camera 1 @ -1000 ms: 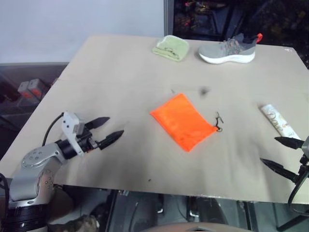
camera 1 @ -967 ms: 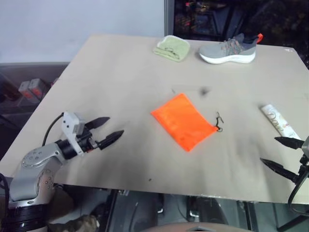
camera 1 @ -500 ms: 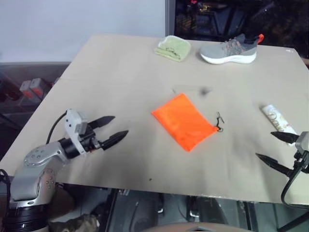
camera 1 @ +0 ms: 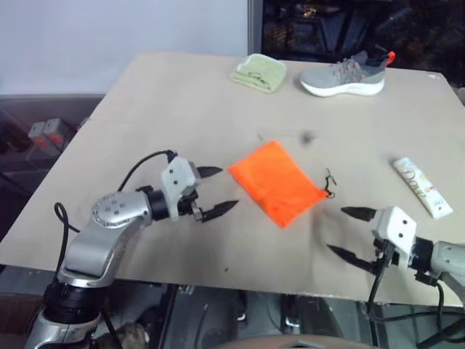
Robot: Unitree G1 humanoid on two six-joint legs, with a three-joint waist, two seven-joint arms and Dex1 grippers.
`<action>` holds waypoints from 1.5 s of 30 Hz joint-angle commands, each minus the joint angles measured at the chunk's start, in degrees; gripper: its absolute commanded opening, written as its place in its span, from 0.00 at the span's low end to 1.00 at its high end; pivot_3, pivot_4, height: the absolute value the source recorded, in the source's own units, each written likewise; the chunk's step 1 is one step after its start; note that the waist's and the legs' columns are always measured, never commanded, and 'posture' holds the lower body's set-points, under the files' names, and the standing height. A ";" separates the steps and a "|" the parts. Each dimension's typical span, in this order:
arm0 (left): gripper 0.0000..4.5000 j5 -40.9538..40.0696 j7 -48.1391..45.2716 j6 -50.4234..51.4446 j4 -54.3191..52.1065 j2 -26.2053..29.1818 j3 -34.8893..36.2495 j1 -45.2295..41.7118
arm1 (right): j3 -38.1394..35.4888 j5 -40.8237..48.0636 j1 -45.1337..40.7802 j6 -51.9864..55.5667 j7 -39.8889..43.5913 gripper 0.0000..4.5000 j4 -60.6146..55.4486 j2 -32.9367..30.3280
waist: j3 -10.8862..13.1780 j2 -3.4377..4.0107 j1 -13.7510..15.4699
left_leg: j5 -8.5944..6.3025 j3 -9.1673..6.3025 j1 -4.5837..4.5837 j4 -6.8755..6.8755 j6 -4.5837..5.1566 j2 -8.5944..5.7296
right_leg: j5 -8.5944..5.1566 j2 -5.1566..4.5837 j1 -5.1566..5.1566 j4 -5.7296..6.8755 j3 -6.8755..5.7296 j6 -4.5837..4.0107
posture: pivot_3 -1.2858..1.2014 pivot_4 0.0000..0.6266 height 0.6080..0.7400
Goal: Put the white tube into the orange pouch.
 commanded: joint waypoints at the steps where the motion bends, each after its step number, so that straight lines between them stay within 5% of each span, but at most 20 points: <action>1: 1.00 -0.11 -2.20 -0.51 0.74 1.42 -0.27 -0.74 | 1.96 5.77 -3.75 6.27 -3.13 0.98 -2.54 2.43 | 0.01 0.02 0.10 | 0.00 0.00 0.00 0.01 0.00 0.01 | 0.00 0.01 0.00 0.04 0.00 0.00 | 0.52 0.24 1.00; 7: 1.00 -0.83 -5.39 -0.57 1.83 1.27 -1.50 -0.82 | 4.40 10.23 -6.91 14.76 -7.15 0.98 -4.11 3.92 | 0.01 0.01 0.45 | -0.14 -0.06 -0.02 0.10 0.22 -0.04 | -0.01 -0.09 0.02 0.06 -0.06 -0.02 | 0.52 0.24 1.00; 15: 1.00 2.30 -8.15 0.64 4.21 -0.60 -10.14 -6.94 | 1.60 10.21 -3.85 11.86 -4.74 0.98 -5.89 0.51 | 0.00 0.00 0.51 | -0.16 -0.08 -0.05 0.19 0.25 -0.09 | 0.00 -0.09 0.06 0.07 -0.07 -0.01 | 0.52 0.24 1.00; 27: 1.00 10.10 -16.52 4.13 20.64 -12.96 -28.08 -29.39 | -12.57 6.22 11.17 3.96 -4.31 0.98 -14.00 -2.33 | -0.03 -0.01 1.41 | -0.25 -0.35 -0.05 0.72 0.42 0.02 | 0.01 0.21 0.44 0.13 -0.24 0.02 | 0.52 0.24 1.00; 33: 1.00 20.60 -16.75 -9.49 37.18 -16.09 -33.51 -34.75 | -12.38 5.80 10.93 4.33 -6.68 0.98 -15.06 -1.54 | -0.05 0.01 1.60 | -0.25 -0.51 -0.02 0.77 0.42 0.04 | 0.00 0.19 0.42 0.20 -0.29 0.00 | 0.52 0.24 1.00; 43: 0.02 23.46 -24.99 -22.43 49.12 -12.68 -31.23 -37.53 | -13.78 5.64 11.94 3.92 -7.63 1.00 -15.79 -1.32 | -0.15 0.00 0.65 | -0.29 -0.54 0.02 0.82 0.48 0.00 | 0.00 0.07 0.46 0.23 -0.34 0.00 | 0.52 0.24 1.00; 45: 0.02 24.46 -26.64 -26.01 52.57 -10.38 -30.58 -38.16 | -13.32 5.55 11.34 3.76 -7.75 1.00 -15.45 -1.27 | -0.18 -0.03 0.28 | -0.29 -0.58 0.05 0.89 0.48 0.00 | 0.00 0.06 0.48 0.31 -0.34 0.00 | 0.52 0.24 1.00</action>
